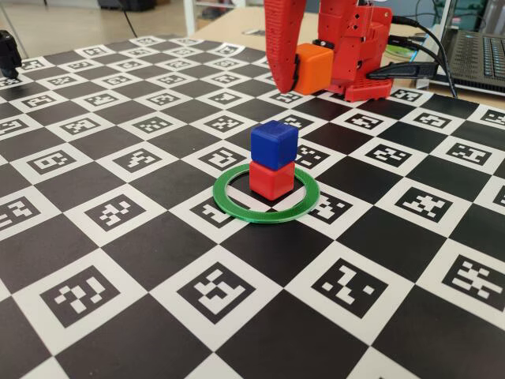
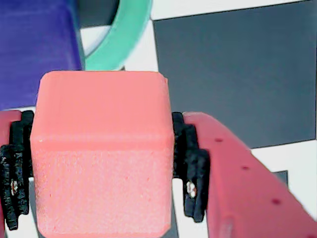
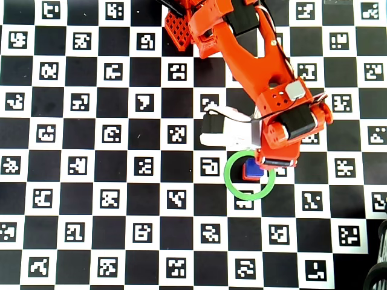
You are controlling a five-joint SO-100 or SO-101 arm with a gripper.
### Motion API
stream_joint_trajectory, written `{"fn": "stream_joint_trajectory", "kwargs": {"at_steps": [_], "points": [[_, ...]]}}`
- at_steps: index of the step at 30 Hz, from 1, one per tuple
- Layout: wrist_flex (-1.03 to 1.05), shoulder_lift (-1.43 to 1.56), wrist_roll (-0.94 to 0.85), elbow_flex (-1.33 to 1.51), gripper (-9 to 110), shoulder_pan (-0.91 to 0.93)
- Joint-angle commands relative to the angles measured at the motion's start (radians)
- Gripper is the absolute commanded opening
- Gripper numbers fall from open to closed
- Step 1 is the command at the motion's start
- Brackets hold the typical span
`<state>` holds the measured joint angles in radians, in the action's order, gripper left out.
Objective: Grab the red cube then put it in the green circle then put the blue cube on top and finally the orange cube on top
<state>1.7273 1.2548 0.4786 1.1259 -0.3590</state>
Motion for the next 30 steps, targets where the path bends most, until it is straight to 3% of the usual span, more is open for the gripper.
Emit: {"fn": "stream_joint_trajectory", "kwargs": {"at_steps": [1,30], "points": [[0.003,0.018,-0.005,-0.089,9,0.020],[-0.110,-0.035,-0.002,-0.057,8,0.037]]}}
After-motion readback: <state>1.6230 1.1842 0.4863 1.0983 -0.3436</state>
